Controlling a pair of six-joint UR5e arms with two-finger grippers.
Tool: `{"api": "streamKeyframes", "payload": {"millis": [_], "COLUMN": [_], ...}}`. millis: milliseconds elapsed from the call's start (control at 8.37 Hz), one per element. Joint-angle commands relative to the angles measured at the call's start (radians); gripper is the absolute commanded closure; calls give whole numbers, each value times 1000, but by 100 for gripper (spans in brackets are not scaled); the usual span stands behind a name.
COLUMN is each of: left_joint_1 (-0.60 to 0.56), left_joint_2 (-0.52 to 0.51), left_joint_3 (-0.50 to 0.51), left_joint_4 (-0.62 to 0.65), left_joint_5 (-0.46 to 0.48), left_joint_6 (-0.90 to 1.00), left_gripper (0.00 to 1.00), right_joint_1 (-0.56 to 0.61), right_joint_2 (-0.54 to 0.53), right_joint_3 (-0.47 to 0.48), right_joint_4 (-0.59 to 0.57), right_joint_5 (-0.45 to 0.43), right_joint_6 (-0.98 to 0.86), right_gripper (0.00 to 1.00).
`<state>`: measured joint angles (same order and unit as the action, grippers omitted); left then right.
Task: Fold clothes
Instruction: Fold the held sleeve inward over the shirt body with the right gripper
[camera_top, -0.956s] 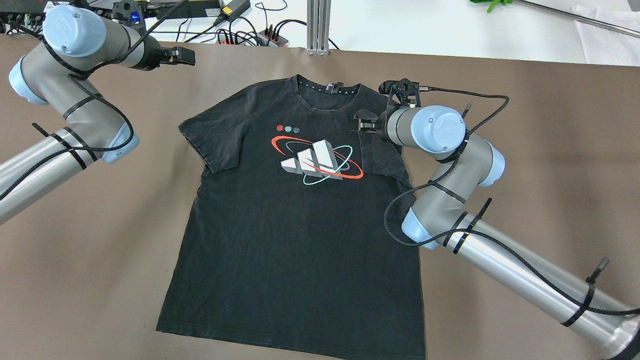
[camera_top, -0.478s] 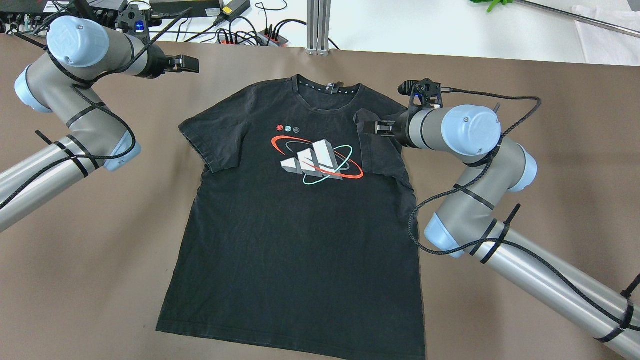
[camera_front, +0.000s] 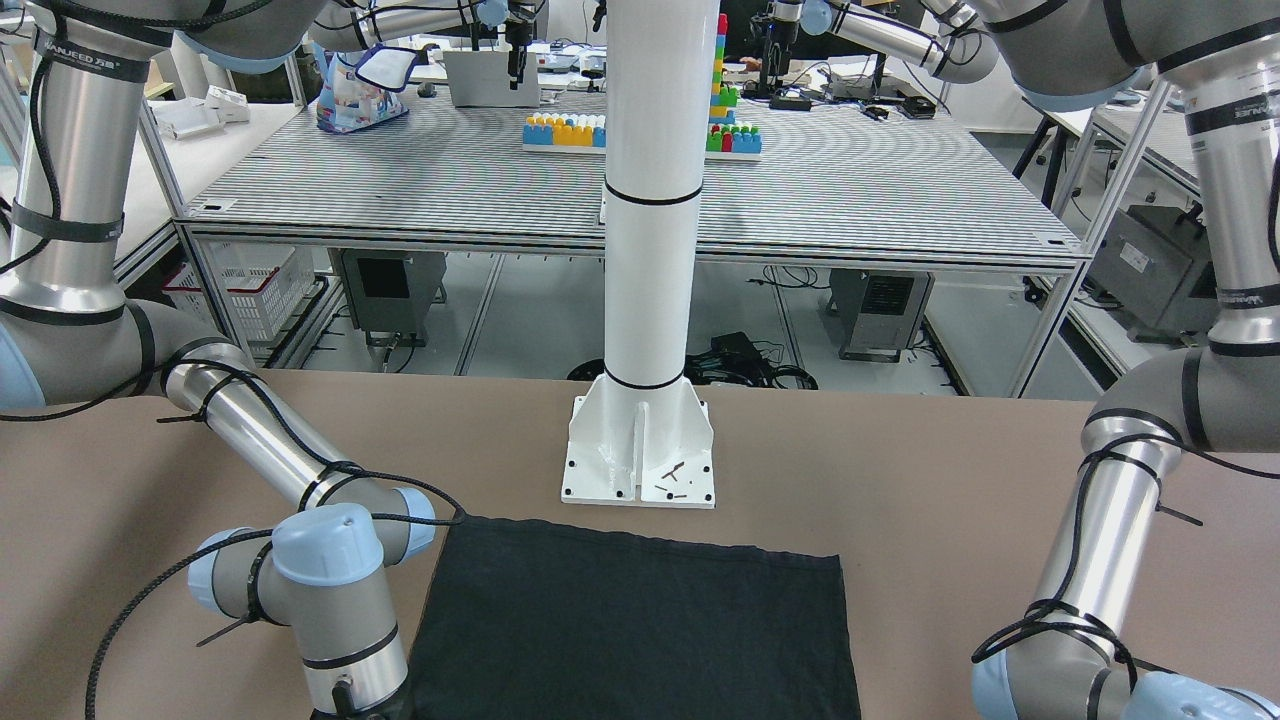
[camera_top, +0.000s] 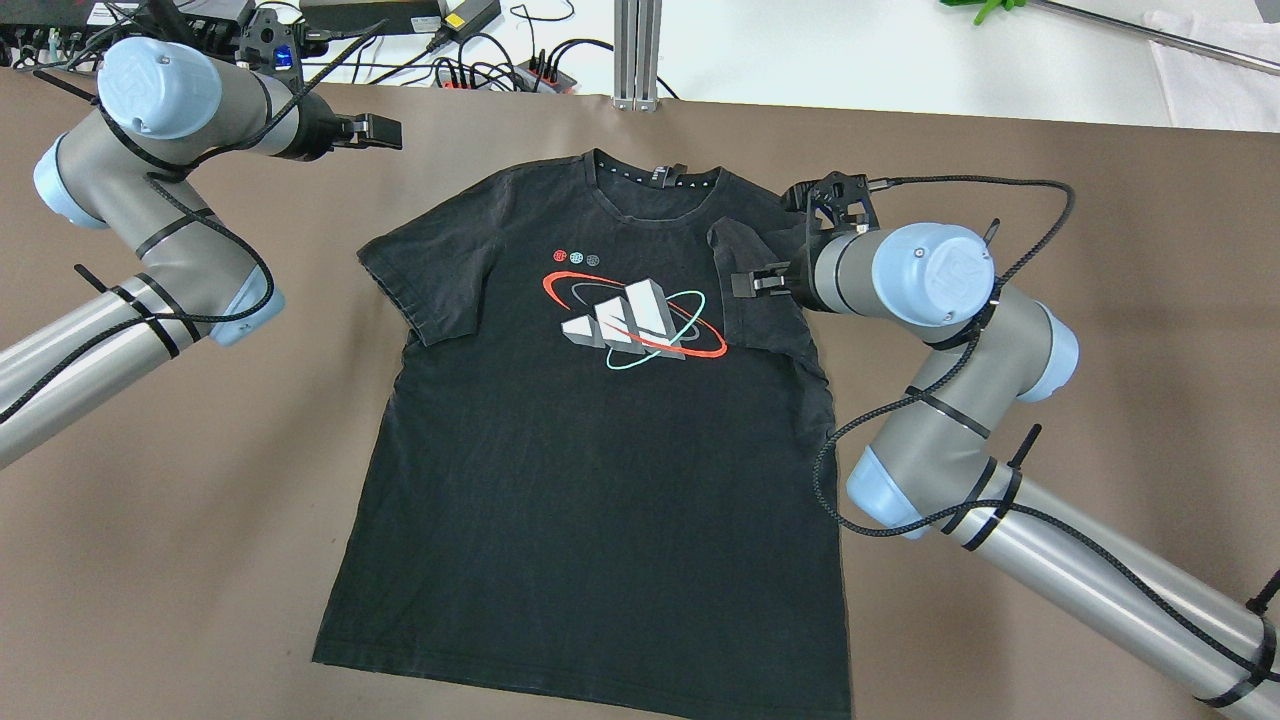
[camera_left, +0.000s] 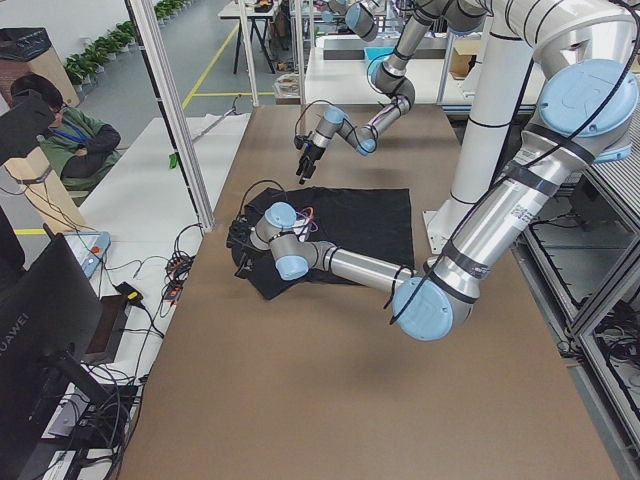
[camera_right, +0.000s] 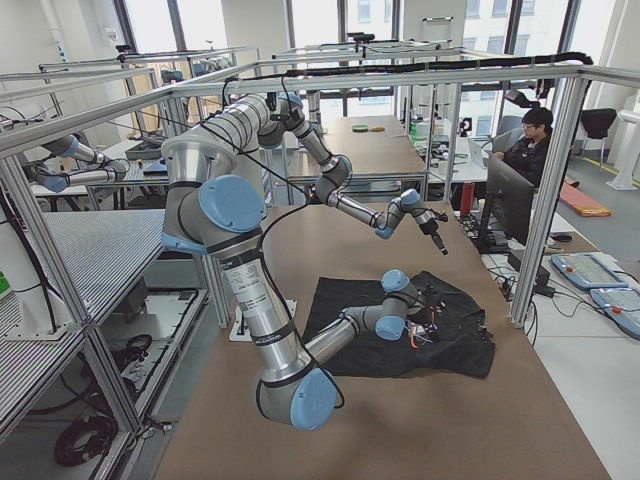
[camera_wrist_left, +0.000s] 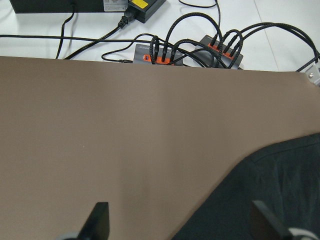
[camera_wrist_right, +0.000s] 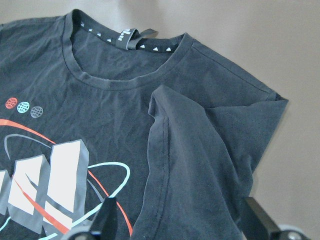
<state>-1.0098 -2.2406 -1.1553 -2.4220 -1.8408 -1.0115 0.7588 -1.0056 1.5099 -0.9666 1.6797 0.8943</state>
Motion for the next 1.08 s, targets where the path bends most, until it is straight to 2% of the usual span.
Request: {"api": "streamKeyframes", "payload": {"millis": [0, 358, 597, 956], "left_joint_1": [0, 0, -1, -1], "left_joint_2": [-4, -5, -4, -4], "left_joint_3": [2, 2, 2, 11], "left_joint_4": [1, 6, 6, 6], "left_joint_5": [0, 2, 2, 0], "left_joint_6": [-1, 1, 1, 2], "left_gripper": [0, 0, 0, 0], "right_joint_1": [-52, -94, -137, -139], "right_joint_2": [73, 79, 85, 81], "right_joint_3": [-74, -108, -138, -139], "right_joint_4": [-81, -84, -84, -84], "right_joint_5": [-121, -126, -190, -192], "right_joint_6": [-103, -103, -103, -104], "right_gripper": [8, 8, 12, 48]}}
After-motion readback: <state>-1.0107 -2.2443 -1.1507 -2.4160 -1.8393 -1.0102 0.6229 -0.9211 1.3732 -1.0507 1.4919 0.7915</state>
